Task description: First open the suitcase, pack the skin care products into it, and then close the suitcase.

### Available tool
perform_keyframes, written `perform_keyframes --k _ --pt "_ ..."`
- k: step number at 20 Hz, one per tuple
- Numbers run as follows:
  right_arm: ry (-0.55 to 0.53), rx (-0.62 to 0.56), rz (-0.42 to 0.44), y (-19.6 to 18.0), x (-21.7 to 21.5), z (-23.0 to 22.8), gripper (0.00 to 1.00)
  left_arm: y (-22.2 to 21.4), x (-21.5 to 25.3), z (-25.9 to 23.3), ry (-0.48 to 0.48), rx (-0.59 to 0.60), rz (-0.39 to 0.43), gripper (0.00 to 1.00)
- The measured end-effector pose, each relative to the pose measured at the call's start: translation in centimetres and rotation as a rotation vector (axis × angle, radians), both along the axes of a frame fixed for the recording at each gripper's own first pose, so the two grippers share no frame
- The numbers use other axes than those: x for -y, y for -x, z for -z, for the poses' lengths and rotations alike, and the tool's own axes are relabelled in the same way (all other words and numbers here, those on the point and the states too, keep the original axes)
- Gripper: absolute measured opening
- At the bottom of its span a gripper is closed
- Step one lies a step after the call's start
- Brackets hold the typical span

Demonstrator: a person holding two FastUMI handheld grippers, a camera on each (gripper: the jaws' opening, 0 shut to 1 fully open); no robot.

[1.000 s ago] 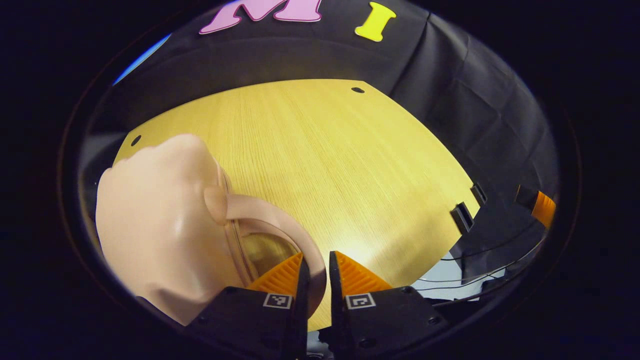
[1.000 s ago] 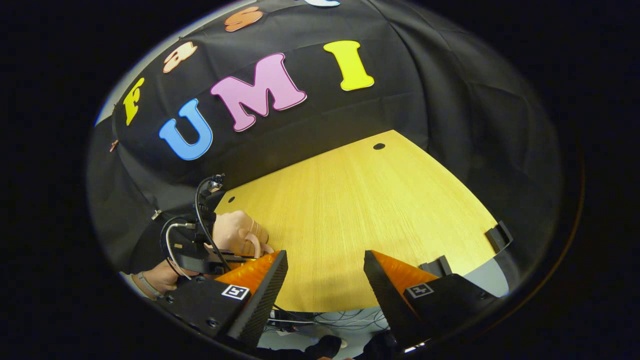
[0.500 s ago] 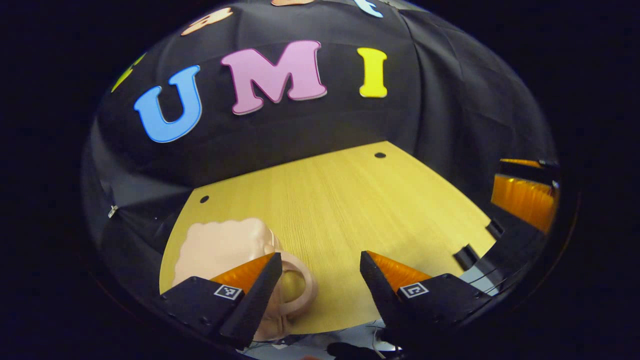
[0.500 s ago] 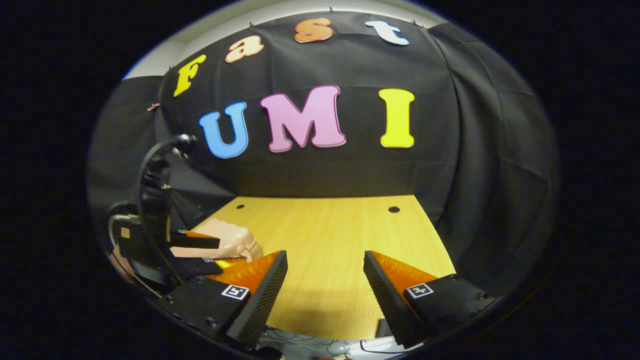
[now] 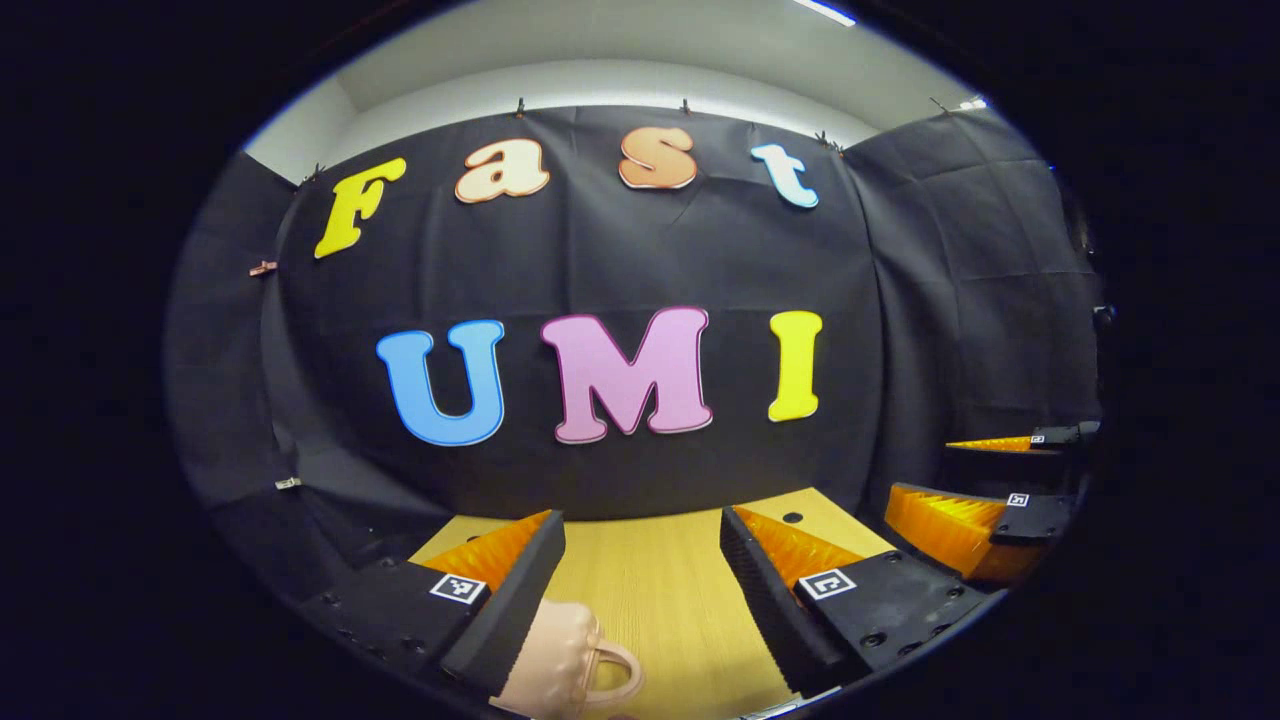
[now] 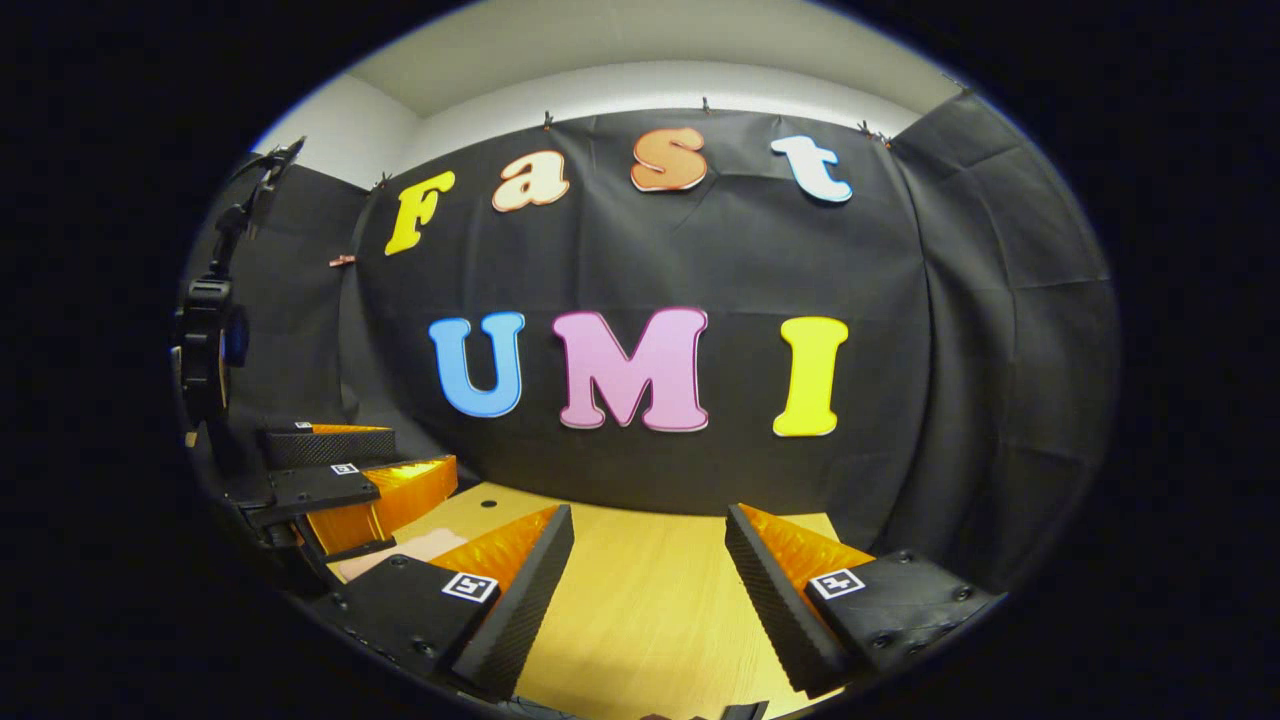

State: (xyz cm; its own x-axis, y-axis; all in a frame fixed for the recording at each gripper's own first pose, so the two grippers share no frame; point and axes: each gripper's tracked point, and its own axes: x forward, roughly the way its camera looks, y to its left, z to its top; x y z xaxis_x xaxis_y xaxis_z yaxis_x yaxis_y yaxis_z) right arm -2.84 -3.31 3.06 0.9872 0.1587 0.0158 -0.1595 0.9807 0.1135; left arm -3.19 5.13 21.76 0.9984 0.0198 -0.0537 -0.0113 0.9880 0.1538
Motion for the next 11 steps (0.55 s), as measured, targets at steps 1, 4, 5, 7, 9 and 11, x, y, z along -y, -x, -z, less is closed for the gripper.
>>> perform_keyframes --k 1,4,5,7,9,11 --pt "0.016 0.013 0.026 0.0 0.6 -0.6 0.96 -0.5 0.9 -0.1 0.016 0.001 0.026 0.98" --pt "0.048 0.04 0.108 0.4 2.5 -2.1 0.97 -0.8 1.8 -0.7 0.058 0.016 0.09 0.98" --pt "0.055 0.044 0.136 0.5 3.1 -2.3 0.96 -0.8 1.6 -1.1 0.047 0.026 0.1 0.98" --pt "0.07 0.049 0.19 0.5 3.8 -2.7 0.96 -1.3 1.3 -2.6 0.017 0.06 0.095 0.98" --pt "0.069 0.051 0.211 0.3 3.4 -2.9 0.96 -2.2 0.6 -3.6 0.013 0.08 0.082 0.98" --pt "0.056 0.051 0.206 0.1 2.2 -3.3 0.96 -2.5 -0.1 -3.4 0.011 0.062 0.071 0.99"
